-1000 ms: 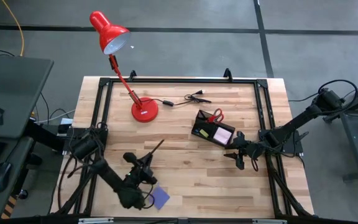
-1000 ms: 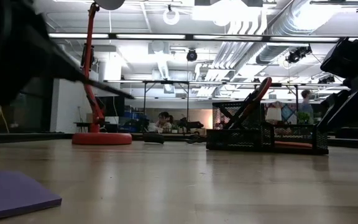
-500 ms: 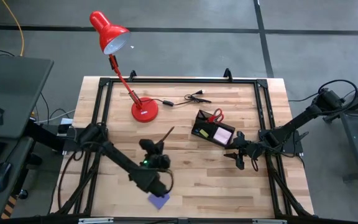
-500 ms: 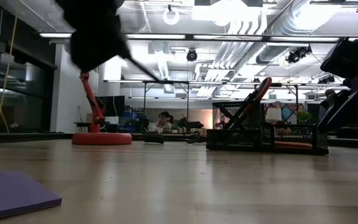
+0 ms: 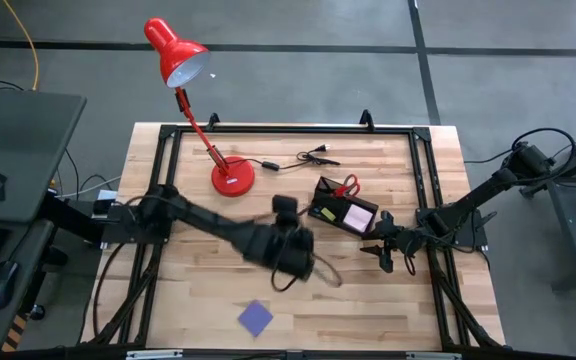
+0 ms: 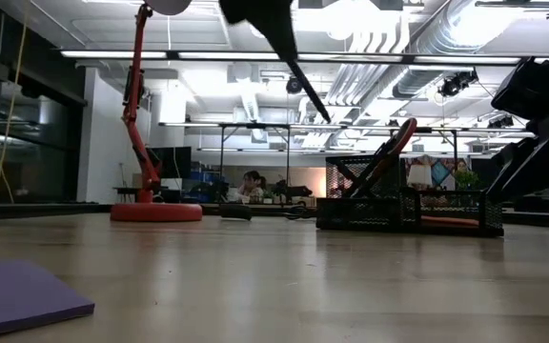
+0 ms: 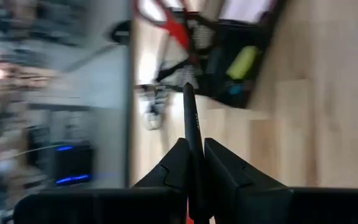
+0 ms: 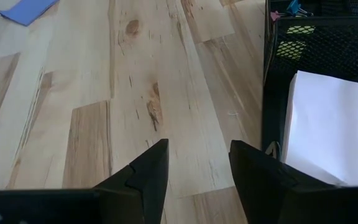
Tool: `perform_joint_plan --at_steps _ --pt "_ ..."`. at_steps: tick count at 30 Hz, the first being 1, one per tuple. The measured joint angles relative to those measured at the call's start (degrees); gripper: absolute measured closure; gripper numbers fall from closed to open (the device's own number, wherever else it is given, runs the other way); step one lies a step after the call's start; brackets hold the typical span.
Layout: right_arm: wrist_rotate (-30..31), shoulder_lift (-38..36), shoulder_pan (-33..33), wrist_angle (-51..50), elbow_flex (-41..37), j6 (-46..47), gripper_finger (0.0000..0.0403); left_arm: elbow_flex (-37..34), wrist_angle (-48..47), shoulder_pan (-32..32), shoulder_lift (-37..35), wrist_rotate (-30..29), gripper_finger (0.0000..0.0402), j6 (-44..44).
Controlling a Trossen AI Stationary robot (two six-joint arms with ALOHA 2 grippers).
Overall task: Pick and place office supplies into organizer
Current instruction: Put the black pen into the desk organizer
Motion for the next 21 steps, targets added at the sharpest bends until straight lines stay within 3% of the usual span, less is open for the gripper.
perform_joint_plan --at_steps 3,11,16,21 --pt "0.0 0.0 0.0 0.0 0.0 0.0 0.0245 3.3 0.9 3.8 0.0 10.2 0.0383 4.9" --pt "0.0 0.0 0.0 0.0 0.0 0.0 0.0243 9.1 3.9 12.1 0.0 18.2 0.0368 10.2" --pt "0.0 0.0 0.0 0.0 0.0 0.0 0.0240 10.2 6.9 16.3 0.1 29.7 0.0378 15.6" --pt "0.0 0.0 0.0 0.0 0.0 0.0 0.0244 10.4 6.7 19.2 0.1 30.9 0.0369 17.2"
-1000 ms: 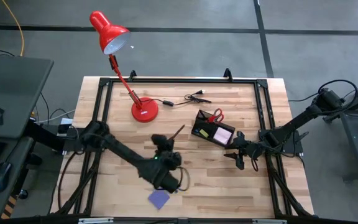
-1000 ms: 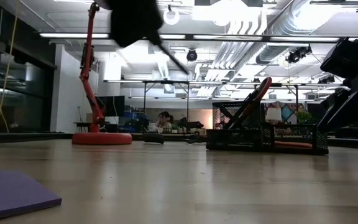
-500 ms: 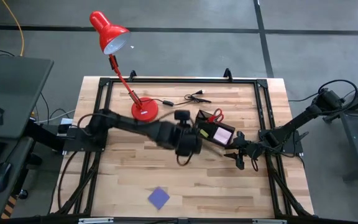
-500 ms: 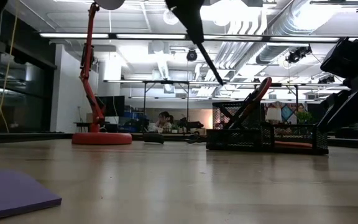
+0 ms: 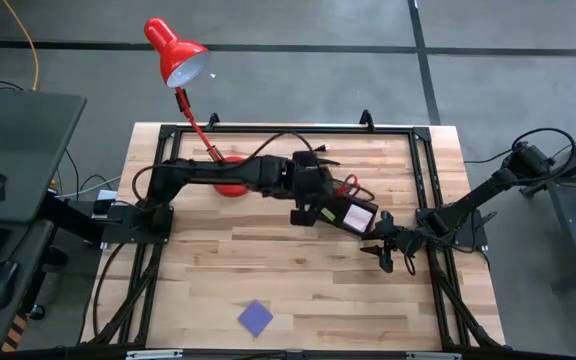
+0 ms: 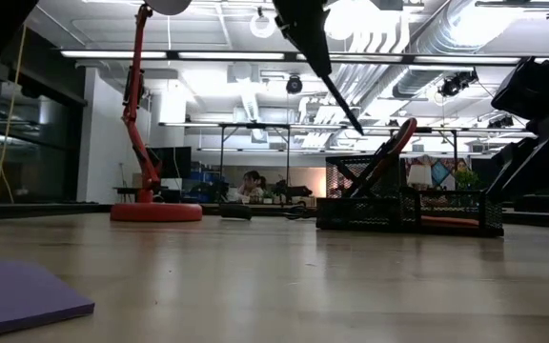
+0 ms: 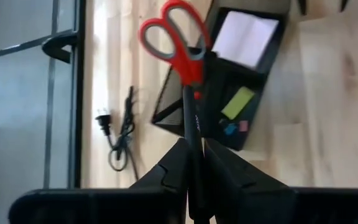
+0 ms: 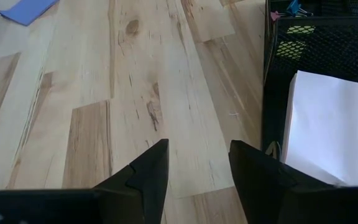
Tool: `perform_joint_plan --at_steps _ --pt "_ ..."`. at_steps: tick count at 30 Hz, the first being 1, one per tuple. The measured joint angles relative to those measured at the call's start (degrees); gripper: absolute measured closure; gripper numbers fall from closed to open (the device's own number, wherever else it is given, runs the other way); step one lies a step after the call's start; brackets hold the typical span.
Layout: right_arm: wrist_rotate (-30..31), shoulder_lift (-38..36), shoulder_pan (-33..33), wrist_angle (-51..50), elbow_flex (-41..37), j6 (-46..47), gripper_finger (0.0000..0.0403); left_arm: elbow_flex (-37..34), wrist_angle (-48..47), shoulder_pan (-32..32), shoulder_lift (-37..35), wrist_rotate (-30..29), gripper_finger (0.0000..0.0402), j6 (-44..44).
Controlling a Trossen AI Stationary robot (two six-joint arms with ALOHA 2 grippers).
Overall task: Pick and place office supplies into organizer
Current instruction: Put the black pen into the desk organizer
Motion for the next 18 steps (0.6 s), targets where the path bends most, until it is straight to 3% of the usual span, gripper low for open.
perform_joint_plan --at_steps 10,18 --pt "0.0 0.0 0.0 -0.1 0.0 0.0 0.0243 0.1 5.6 3.4 2.3 1.0 0.0373 6.7" --pt "0.0 -0.1 0.0 -0.3 0.0 0.0 0.0242 -0.2 0.9 3.6 4.5 0.3 0.0359 9.4"
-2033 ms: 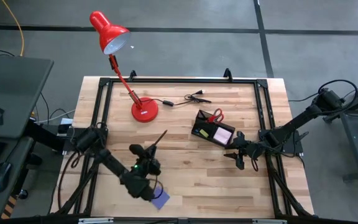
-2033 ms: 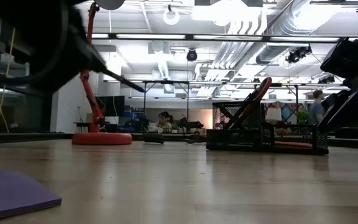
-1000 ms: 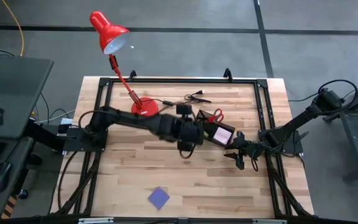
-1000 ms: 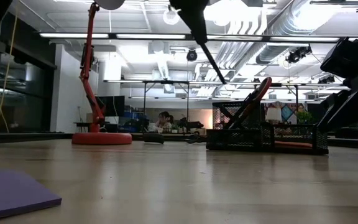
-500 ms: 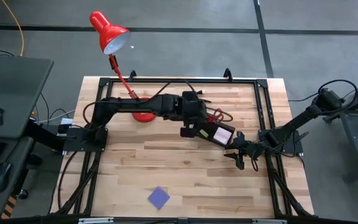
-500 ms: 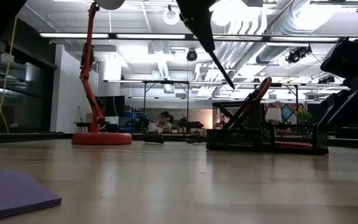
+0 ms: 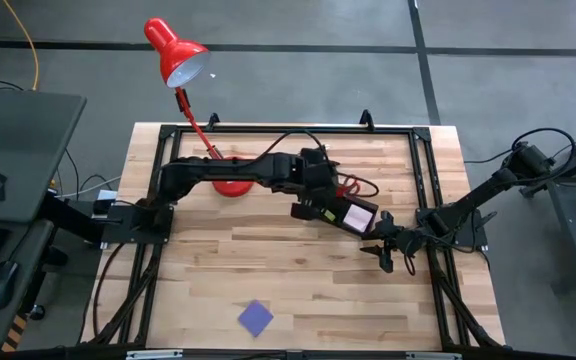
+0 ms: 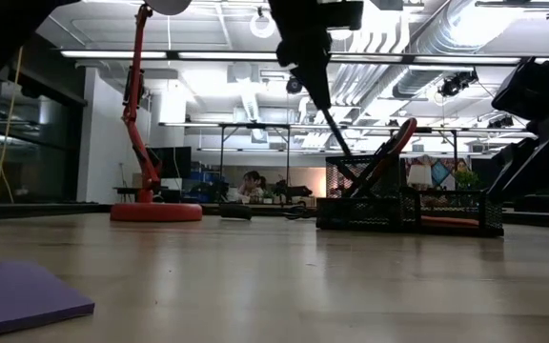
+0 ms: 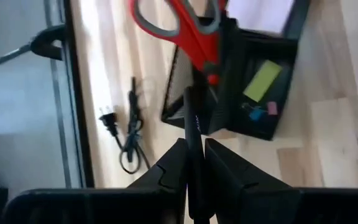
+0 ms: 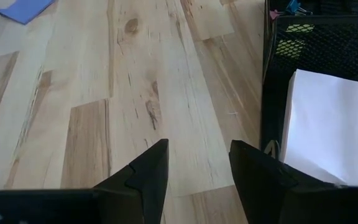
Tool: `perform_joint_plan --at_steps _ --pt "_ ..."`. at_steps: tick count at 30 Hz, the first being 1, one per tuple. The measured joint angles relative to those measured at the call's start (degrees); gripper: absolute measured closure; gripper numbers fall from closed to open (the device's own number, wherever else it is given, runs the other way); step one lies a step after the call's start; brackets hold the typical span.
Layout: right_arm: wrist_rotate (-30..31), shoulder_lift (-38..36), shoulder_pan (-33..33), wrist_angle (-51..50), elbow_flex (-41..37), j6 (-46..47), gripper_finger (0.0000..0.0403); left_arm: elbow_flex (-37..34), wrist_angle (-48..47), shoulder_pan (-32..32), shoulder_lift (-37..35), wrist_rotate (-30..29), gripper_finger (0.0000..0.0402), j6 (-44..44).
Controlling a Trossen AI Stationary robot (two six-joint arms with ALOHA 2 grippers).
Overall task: Pick and place office supplies into organizer
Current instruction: Put the black pen into the desk organizer
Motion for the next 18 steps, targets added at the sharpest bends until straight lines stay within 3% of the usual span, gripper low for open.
perform_joint_plan --at_steps 10,18 --pt "0.0 0.0 0.0 -0.1 0.0 0.0 0.0243 0.1 1.7 0.0 0.5 3.5 0.0356 3.7" --pt "0.0 0.0 0.0 -0.1 0.0 0.0 0.0235 0.1 5.9 0.0 0.5 -0.4 0.0355 5.9"
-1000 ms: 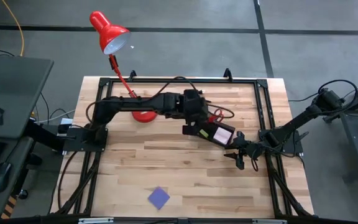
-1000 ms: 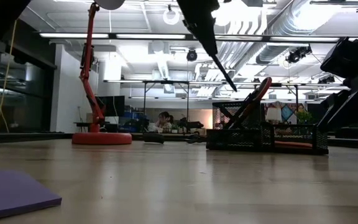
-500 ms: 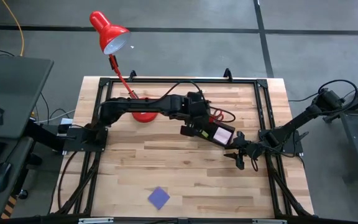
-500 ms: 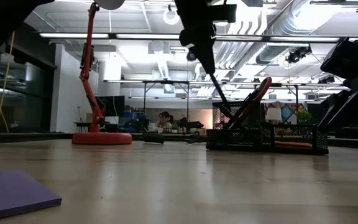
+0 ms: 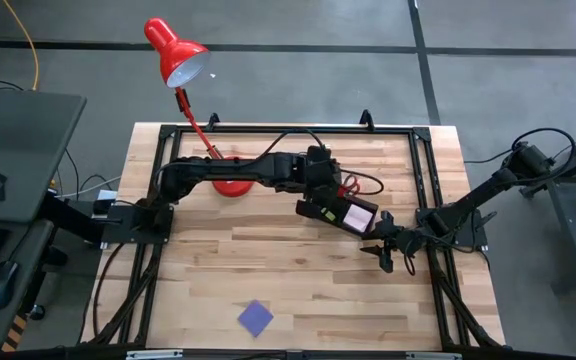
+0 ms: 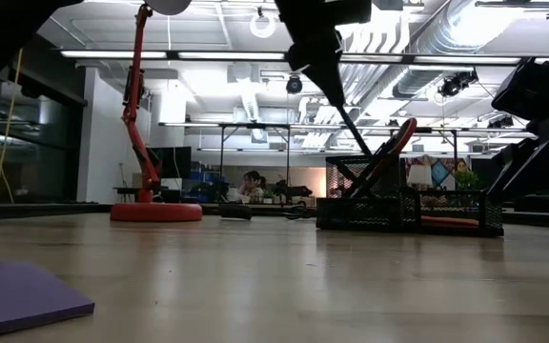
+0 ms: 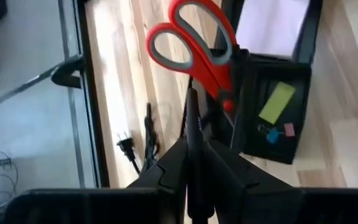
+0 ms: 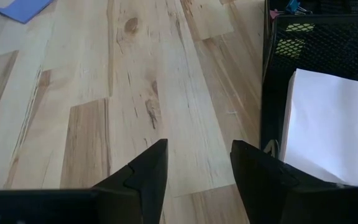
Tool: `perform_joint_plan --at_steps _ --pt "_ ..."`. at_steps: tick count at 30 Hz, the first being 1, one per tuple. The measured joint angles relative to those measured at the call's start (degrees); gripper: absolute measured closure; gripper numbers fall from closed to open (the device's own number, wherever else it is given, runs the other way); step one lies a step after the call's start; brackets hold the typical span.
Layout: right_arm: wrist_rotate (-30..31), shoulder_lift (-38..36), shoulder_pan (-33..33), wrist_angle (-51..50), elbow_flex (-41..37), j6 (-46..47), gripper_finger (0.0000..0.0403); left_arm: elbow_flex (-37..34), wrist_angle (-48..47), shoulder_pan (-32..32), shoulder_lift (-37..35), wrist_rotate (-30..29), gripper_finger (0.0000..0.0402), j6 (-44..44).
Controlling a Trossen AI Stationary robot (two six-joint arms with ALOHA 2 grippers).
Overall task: Pick and place office supplies into organizer
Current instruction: Put the black pen into the desk organizer
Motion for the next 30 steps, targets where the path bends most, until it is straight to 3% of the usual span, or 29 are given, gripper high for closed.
perform_joint_plan --at_steps 8,15,23,30 --pt "0.0 0.0 0.0 0.0 0.0 0.0 0.0235 0.0 0.5 0.0 -0.1 3.1 0.0355 0.7" --pt "0.0 0.0 0.0 0.0 0.0 0.0 0.0235 0.0 -3.2 0.0 -0.1 -1.1 0.0346 0.8" --pt "0.0 0.0 0.0 0.0 0.0 0.0 0.0235 0.0 -3.3 0.0 -0.1 -2.7 0.0234 -1.5" --pt "0.0 0.0 0.0 0.0 0.0 0.0 0.0237 0.0 -11.3 0.0 -0.1 -10.6 0.0163 -7.4"
